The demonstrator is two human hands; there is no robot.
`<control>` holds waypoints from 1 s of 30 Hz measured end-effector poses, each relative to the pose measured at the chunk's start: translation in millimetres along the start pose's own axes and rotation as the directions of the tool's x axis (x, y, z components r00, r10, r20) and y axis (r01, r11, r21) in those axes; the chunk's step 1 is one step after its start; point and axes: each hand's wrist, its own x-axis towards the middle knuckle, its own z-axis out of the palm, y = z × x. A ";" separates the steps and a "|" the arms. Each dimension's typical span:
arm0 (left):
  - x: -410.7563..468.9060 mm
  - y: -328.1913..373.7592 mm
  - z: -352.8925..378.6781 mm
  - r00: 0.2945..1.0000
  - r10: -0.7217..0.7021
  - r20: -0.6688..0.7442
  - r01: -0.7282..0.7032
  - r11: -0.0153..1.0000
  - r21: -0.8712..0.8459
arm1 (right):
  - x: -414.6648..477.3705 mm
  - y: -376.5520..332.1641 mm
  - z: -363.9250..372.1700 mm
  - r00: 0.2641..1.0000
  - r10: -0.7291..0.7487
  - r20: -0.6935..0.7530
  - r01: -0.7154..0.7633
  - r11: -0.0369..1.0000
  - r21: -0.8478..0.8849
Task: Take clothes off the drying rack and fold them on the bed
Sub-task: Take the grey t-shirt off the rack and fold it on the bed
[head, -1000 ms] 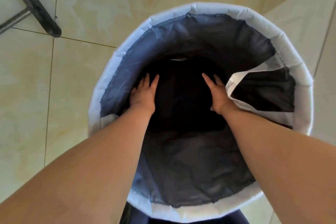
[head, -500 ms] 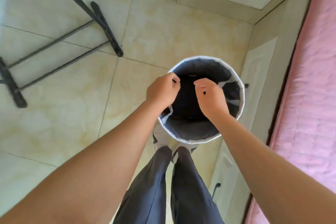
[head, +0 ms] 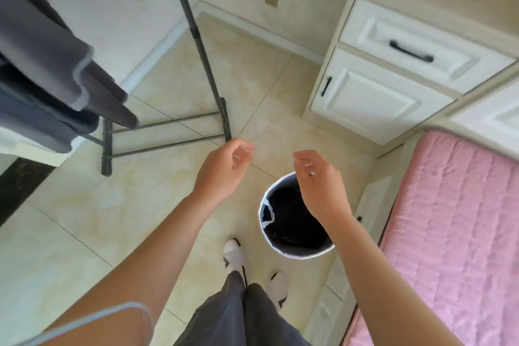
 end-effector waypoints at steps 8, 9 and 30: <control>-77.0 13.9 -131.2 0.980 -0.068 -0.187 0.044 0.991 -0.129 | -42.8 -126.6 14.4 0.974 -0.205 0.094 0.207 0.978 -0.007; -84.6 12.9 -150.0 0.975 -0.070 -0.209 0.041 0.989 -0.141 | -46.3 -145.7 21.1 0.966 -0.238 0.099 0.240 0.971 -0.006; -129.0 -78.0 -500.3 0.928 0.026 -0.371 -0.050 0.997 -0.055 | -55.9 -476.0 170.4 0.881 -0.472 0.017 0.471 0.880 0.057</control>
